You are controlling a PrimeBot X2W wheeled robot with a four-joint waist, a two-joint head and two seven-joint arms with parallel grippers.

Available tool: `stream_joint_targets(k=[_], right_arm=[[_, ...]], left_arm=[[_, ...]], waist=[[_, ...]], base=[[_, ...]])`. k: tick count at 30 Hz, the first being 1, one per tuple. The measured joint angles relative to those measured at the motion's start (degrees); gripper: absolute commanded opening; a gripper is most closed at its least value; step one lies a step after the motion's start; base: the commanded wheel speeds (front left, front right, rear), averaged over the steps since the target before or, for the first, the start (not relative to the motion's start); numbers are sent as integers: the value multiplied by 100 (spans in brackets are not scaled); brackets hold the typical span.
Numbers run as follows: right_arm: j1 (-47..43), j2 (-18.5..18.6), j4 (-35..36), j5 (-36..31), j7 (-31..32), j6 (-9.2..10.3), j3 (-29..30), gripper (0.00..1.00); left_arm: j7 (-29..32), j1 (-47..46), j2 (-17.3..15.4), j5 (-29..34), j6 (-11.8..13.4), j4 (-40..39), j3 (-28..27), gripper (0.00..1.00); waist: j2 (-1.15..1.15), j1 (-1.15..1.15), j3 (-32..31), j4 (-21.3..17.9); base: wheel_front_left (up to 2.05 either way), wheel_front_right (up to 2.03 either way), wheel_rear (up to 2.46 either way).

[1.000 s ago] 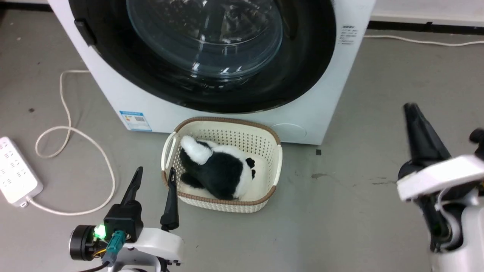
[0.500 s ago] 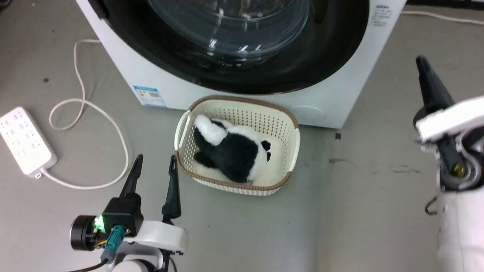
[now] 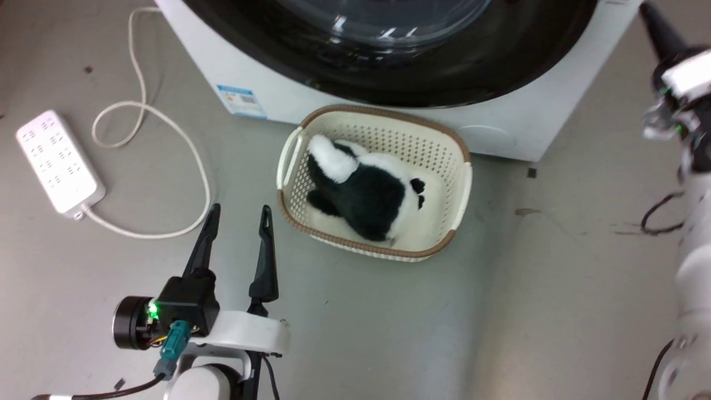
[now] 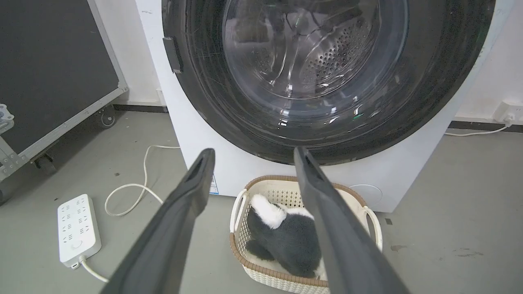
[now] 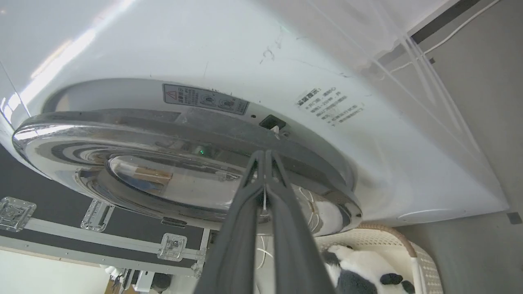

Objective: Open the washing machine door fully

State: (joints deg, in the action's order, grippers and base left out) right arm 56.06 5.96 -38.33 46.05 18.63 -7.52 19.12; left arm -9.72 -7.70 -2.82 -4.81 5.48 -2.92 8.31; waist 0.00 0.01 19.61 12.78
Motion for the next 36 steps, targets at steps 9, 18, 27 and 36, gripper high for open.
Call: stream_joint_targets(k=[9,18,27,36], right_arm=[[1211,354,-1350,297,430,0,264,0],[1980,625,-2123,509,899,0,509,0],[2314,842,-2603,647,1589,1,1034,0],[2460,787,-3174,615,2286,0,1579,0]], left_arm=[[-97,-106,-1,-60,97,8,119,100],[-203,-289,-1,-145,164,0,276,100],[-318,-340,-1,-238,255,-8,411,100],[-426,-433,-1,-287,344,-5,480,100]], waist=[[0,0,278,240],[0,-1,517,439],[0,-1,697,629],[0,-1,683,727]], base=[[0,0,0],[0,0,0],[0,0,0],[0,0,0]])
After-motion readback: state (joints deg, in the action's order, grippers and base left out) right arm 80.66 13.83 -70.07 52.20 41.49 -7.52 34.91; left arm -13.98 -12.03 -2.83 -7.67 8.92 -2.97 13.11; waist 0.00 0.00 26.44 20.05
